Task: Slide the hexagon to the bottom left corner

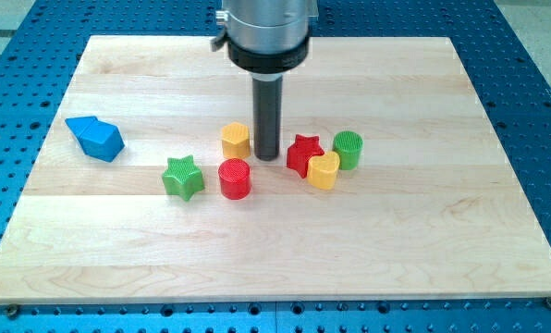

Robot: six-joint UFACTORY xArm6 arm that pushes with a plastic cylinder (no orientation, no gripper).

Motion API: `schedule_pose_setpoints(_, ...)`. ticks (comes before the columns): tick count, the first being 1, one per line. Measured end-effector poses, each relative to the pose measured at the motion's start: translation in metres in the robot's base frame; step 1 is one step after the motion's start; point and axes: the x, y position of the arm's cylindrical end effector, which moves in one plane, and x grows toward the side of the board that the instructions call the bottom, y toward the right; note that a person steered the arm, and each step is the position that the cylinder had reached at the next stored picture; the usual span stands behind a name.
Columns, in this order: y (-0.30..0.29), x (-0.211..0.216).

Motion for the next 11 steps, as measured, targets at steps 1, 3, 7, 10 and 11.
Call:
schedule_pose_setpoints(1, -0.031, -0.014)
schedule_pose_setpoints(3, -0.06, -0.015)
schedule_pose_setpoints(7, -0.072, -0.017)
schedule_pose_setpoints(10, -0.11, 0.014)
schedule_pose_setpoints(11, -0.112, 0.007)
